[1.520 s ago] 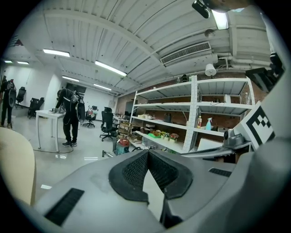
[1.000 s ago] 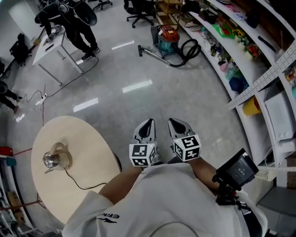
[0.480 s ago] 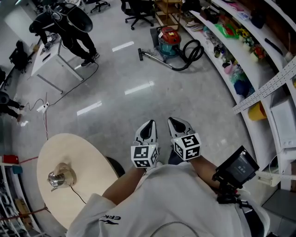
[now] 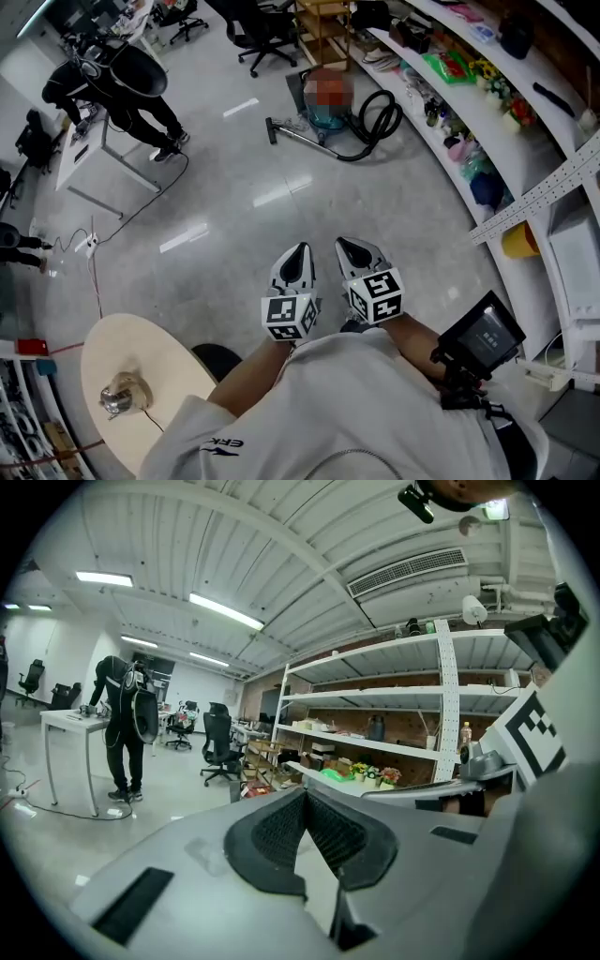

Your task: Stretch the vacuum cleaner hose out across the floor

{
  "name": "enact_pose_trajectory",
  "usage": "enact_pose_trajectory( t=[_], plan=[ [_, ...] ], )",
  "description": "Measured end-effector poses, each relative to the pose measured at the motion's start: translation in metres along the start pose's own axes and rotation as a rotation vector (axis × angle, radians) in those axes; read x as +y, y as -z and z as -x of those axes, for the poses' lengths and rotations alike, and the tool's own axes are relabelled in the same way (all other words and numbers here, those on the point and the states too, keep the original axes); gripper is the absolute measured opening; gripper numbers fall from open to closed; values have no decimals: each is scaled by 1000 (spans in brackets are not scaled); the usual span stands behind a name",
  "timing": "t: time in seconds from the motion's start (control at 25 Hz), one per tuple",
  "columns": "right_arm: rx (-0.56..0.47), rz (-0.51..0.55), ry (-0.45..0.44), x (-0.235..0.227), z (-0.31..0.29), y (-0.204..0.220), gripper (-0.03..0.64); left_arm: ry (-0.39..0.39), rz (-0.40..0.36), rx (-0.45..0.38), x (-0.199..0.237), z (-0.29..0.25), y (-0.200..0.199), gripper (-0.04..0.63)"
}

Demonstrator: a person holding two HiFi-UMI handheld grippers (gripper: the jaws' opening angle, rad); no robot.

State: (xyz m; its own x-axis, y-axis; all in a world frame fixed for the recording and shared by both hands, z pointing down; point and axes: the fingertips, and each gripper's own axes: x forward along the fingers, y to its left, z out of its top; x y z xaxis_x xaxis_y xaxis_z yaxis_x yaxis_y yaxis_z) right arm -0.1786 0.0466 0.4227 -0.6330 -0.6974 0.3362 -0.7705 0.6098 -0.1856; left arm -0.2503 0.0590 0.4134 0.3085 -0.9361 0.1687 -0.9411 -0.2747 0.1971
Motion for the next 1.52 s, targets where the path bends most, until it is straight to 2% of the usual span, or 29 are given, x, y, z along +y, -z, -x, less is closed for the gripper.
enact_pose_trajectory(
  t=[0.28,0.64,0.88,1.12,1.36,1.52],
  plan=[
    [-2,-11,-14,-69,-10,-21,2,-25,-13,-6,-24,-62,-15,3],
    [-3,-22,4,-116,-56,-46,2,0,-33,16,-6,-128,-29,3],
    [10,-23,55,-152,-117,-67,2,48,-24,26,30,-199,-39,2],
    [12,-27,104,-174,-191,-104,2,82,0,20,86,-267,-67,2],
    [6,-16,156,-185,-258,-129,2,129,15,17,143,-316,-79,2],
    [24,-2,168,-188,-287,-141,2,133,37,16,168,-335,-86,2]
  ],
)
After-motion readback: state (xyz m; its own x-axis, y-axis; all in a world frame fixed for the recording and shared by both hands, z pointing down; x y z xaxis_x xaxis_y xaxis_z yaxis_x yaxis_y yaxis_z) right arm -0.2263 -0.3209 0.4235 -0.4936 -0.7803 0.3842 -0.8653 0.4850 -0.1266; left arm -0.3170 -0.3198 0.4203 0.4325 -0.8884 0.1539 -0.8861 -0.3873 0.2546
